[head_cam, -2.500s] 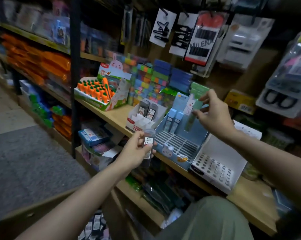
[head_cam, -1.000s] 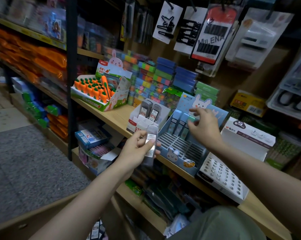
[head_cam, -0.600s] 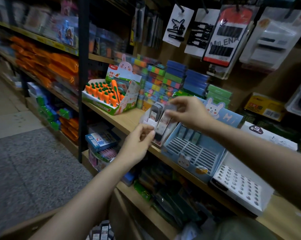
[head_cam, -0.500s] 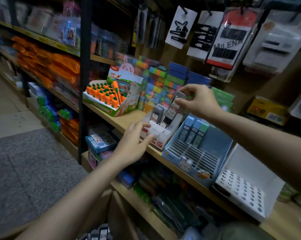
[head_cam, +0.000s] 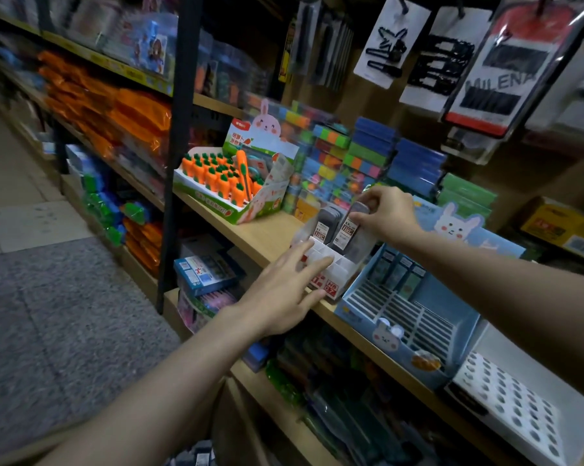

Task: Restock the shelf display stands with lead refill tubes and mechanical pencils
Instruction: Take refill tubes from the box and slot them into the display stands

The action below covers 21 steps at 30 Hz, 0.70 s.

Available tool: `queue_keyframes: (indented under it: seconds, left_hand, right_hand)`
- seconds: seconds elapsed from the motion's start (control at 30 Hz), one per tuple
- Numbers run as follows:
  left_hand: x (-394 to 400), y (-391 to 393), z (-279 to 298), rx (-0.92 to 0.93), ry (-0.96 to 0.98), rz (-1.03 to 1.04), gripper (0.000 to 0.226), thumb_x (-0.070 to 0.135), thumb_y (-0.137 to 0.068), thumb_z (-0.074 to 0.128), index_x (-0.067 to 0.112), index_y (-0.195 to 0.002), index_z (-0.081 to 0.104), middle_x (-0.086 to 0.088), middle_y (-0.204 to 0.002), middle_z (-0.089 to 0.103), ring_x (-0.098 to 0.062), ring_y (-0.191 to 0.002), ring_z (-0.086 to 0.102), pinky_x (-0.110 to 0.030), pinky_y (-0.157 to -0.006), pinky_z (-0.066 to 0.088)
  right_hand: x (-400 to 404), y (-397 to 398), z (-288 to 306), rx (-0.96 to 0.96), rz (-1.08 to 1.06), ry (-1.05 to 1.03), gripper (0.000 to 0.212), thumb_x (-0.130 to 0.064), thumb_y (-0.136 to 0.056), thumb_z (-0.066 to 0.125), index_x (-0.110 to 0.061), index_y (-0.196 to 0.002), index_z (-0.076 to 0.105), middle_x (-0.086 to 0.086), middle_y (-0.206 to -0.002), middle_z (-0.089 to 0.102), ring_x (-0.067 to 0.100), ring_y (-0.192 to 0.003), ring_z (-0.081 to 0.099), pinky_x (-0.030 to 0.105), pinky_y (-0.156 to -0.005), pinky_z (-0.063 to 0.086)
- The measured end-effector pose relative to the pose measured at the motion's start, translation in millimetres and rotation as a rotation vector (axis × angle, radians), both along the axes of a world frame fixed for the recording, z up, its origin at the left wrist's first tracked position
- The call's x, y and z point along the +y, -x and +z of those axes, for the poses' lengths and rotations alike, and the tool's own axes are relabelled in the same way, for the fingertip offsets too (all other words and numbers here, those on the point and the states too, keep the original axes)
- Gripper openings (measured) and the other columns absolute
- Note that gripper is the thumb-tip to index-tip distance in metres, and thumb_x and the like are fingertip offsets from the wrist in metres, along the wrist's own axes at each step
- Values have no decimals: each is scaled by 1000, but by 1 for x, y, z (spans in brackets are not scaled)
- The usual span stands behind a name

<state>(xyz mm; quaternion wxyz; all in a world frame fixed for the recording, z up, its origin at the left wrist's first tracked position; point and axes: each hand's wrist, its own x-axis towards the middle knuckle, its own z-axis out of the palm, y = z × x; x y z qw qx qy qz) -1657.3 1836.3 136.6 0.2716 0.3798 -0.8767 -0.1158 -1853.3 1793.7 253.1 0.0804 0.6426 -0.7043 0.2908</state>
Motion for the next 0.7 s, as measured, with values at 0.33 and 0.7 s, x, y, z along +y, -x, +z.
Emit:
queue_keyframes:
  seconds: [0.33, 0.7]
  left_hand:
    - [1, 4, -6, 46, 13, 5, 61, 40, -98, 49, 38, -151, 19, 7, -162, -2, -17, -149, 5, -45, -118, 24]
    - [43, -35, -29, 409, -176, 4, 32, 18, -94, 58, 29, -124, 59, 15, -125, 57, 4, -117, 51, -14, -94, 43]
  right_hand:
    - [2, -3, -18, 342, 30, 19, 26, -29, -78, 80, -12, -97, 73, 4, -97, 55, 26, -89, 58, 33, -70, 45]
    - [98, -47, -38, -340, 347, 220, 16, -20, -91, 63, -27, -105, 64, -11, -100, 62, -1, -80, 61, 17, -72, 53]
